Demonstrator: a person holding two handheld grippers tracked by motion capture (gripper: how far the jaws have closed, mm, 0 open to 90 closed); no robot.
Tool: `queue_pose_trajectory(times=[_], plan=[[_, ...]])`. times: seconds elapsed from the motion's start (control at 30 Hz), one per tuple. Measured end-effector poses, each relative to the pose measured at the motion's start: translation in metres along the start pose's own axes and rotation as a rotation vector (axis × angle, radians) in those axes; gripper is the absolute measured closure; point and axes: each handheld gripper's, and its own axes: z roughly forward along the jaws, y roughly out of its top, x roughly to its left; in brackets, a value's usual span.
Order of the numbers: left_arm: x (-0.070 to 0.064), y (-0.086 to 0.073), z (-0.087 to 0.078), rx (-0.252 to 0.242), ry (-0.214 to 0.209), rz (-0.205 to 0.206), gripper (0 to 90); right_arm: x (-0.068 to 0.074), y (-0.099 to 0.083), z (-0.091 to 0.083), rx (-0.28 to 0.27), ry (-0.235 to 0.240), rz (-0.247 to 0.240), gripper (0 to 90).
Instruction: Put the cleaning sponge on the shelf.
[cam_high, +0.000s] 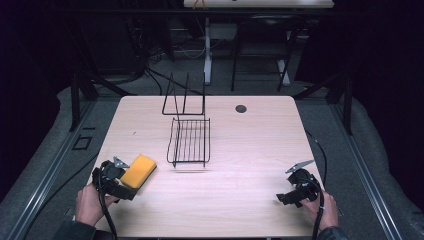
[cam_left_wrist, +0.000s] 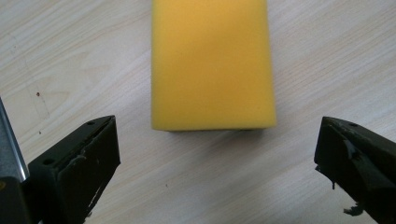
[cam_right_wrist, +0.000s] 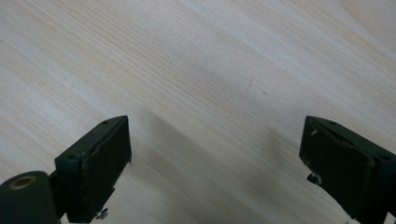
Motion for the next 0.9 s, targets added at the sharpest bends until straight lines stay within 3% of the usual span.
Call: queue_pose_trajectory(times=[0.3, 0.43, 0.9], plan=[[-0.004, 0.009, 0.001, 0.003, -0.031, 0.022, 0.3, 0.001, 0.001, 0.001, 0.002, -0.004, -0.005, 8.6], [-0.001, 0.016, 0.007, 0.014, -0.026, 0.024, 0.1, 0.001, 0.001, 0.000, 0.002, -0.004, -0.007, 8.6], [0.010, 0.026, 0.034, 0.102, -0.059, 0.002, 0.0, 0.001, 0.001, 0.001, 0.011, 0.002, -0.002, 8.6]])
